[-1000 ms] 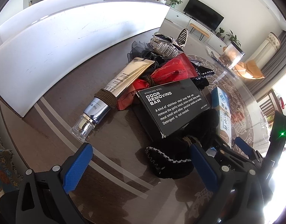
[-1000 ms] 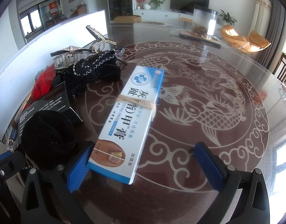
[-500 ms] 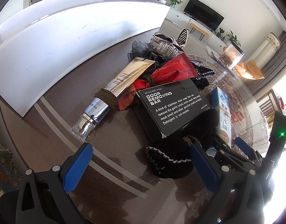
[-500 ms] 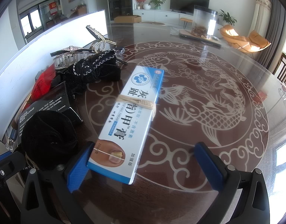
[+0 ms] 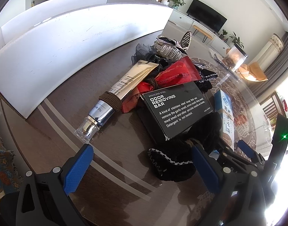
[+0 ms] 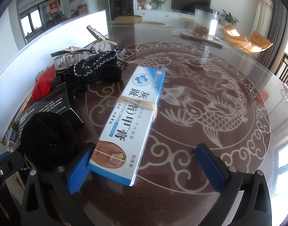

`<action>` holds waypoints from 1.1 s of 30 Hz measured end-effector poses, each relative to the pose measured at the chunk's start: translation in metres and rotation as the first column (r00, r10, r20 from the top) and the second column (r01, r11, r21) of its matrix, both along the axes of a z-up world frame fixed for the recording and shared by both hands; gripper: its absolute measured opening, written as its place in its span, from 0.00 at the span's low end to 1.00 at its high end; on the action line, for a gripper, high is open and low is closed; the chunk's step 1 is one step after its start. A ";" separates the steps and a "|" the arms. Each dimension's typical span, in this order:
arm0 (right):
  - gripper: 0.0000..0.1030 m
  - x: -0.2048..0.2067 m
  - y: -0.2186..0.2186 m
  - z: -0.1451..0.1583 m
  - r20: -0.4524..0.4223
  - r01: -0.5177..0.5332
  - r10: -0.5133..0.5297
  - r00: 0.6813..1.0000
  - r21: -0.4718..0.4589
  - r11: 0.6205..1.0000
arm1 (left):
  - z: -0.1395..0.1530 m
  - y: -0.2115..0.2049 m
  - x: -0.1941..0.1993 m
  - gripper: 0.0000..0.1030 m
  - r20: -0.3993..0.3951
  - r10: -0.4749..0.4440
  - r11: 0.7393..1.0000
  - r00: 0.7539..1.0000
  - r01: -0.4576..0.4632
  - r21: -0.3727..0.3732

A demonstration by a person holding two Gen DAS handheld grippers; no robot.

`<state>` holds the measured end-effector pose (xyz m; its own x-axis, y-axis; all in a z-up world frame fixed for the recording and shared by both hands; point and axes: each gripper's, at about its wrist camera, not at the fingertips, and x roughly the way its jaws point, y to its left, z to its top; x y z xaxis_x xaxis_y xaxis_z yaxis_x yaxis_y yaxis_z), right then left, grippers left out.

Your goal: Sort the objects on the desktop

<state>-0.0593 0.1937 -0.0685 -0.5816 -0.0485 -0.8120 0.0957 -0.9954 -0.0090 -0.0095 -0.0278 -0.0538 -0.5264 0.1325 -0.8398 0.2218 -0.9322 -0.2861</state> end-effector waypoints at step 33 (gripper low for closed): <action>1.00 0.000 0.000 0.000 0.000 0.000 0.000 1.000 0.000 1.000 | 0.003 -0.007 0.007 1.00 -0.044 -0.135 0.990 0.990 0.136 0.038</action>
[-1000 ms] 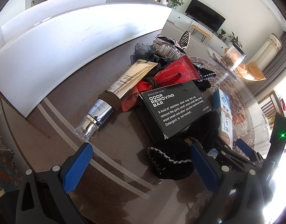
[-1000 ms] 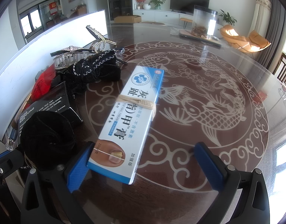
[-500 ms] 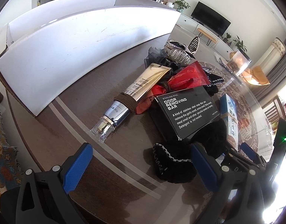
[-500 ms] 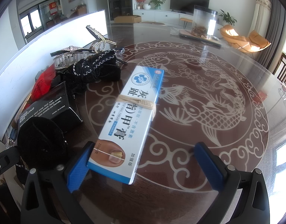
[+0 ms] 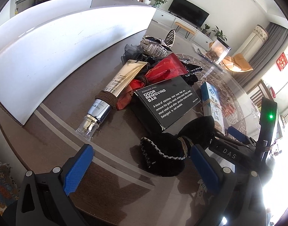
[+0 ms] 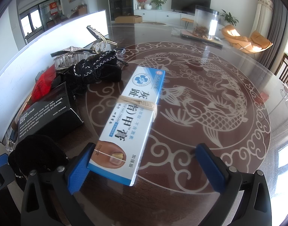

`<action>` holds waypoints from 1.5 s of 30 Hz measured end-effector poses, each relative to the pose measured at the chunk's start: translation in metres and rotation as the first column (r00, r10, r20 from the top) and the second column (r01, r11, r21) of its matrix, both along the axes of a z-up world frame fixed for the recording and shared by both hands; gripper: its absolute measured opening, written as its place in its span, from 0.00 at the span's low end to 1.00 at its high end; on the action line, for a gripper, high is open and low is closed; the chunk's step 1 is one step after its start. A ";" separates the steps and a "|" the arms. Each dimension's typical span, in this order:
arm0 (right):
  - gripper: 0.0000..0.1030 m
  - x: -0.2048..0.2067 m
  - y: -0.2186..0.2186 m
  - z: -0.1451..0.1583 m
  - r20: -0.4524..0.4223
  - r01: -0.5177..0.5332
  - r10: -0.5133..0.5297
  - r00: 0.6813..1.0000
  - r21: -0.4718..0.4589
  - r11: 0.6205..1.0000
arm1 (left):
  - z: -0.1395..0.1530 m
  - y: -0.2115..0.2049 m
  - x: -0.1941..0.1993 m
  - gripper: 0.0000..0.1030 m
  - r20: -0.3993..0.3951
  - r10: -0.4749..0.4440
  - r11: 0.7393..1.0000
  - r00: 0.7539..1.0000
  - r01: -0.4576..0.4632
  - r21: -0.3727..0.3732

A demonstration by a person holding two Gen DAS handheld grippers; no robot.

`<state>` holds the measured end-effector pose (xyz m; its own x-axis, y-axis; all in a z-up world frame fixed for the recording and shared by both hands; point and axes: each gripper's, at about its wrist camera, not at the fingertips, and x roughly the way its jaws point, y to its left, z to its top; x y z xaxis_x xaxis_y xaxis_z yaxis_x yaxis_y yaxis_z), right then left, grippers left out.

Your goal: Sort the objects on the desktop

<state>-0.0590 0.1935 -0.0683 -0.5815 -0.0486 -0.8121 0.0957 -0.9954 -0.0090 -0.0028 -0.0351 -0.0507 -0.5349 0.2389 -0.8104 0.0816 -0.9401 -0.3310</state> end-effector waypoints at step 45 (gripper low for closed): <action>1.00 -0.034 0.038 0.010 0.169 -0.216 0.230 0.959 -0.093 0.972 | 0.006 0.076 -0.023 0.80 0.100 -0.361 0.901 0.927 0.375 -0.218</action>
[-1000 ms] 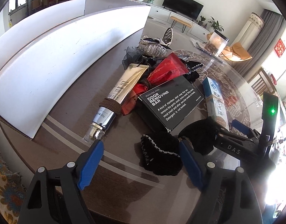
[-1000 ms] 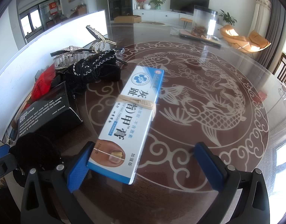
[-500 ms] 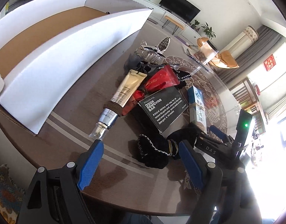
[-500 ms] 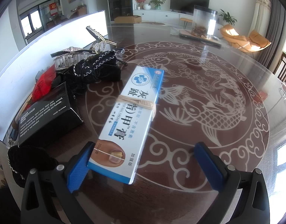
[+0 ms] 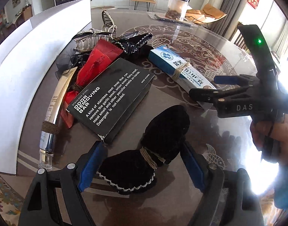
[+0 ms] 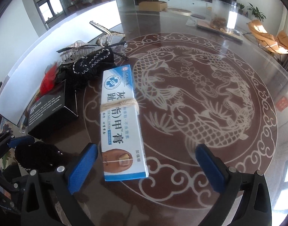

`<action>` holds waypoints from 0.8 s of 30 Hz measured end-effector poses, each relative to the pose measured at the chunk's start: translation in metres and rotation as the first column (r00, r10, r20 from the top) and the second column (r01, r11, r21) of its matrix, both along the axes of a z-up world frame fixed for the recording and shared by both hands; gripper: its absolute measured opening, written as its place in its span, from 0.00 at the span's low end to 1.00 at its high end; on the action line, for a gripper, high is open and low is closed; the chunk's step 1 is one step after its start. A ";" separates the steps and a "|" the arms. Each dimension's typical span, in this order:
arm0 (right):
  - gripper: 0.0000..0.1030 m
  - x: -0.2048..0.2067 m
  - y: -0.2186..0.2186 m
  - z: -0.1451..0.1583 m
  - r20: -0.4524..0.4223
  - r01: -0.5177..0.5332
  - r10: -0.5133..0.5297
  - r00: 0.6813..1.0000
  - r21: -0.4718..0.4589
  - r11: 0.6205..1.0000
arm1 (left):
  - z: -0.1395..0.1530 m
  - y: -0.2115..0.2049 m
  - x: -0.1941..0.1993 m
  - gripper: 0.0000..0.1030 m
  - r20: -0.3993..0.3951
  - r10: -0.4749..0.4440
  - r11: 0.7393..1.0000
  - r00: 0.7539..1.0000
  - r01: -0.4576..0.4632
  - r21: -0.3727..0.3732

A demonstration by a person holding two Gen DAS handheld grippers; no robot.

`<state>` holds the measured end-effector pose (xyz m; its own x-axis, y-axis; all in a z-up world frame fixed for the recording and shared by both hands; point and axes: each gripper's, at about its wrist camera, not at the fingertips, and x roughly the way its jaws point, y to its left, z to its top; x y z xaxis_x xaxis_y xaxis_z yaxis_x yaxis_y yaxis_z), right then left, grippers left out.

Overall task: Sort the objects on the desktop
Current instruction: 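Lift the black shoes with the left tool while the right tool grasps the ointment box, then carry both items into the white tray and open both tools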

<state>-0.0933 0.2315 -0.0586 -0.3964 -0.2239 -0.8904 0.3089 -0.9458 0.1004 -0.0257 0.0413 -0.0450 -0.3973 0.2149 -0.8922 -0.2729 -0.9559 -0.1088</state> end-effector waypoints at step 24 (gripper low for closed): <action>0.40 -0.006 -0.047 0.127 -0.109 -0.207 0.196 0.975 -0.112 0.972 | 0.137 -0.157 0.024 0.31 -0.211 0.262 0.953 0.942 -0.218 0.208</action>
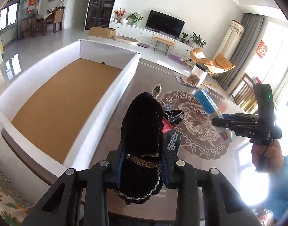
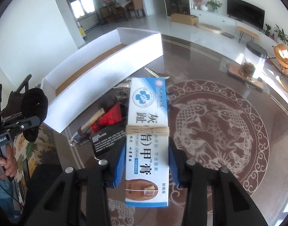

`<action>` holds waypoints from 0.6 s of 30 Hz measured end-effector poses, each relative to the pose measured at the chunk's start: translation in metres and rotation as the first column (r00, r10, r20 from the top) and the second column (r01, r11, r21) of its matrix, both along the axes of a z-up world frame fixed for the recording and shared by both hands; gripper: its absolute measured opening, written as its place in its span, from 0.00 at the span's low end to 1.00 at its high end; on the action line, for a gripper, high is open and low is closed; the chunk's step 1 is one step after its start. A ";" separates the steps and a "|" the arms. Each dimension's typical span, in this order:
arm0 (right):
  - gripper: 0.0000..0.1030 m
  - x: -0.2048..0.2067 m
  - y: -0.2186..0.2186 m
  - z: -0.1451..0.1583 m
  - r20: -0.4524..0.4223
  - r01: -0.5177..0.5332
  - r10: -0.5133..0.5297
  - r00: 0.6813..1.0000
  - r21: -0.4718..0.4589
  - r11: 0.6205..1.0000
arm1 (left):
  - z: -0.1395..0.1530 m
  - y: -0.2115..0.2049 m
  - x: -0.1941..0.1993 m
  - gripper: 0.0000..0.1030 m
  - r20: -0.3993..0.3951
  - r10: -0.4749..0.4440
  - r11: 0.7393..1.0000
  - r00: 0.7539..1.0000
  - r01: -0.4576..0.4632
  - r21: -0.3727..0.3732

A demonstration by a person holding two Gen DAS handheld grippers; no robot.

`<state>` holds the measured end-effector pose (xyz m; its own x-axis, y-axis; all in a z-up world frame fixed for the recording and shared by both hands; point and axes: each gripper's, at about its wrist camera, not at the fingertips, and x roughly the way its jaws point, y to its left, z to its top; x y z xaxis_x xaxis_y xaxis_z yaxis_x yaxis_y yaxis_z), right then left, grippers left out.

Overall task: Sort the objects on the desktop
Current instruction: 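Carry both items into the white tray and open both tools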

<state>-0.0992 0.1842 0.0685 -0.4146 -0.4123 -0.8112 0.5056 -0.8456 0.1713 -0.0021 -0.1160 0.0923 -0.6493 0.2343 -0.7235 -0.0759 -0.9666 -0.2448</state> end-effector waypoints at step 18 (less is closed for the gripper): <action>0.41 -0.100 -0.355 -0.016 0.007 -0.242 0.242 0.970 0.024 0.970 | -0.061 -0.171 -0.106 0.50 0.217 0.277 0.959 0.936 -0.257 -0.117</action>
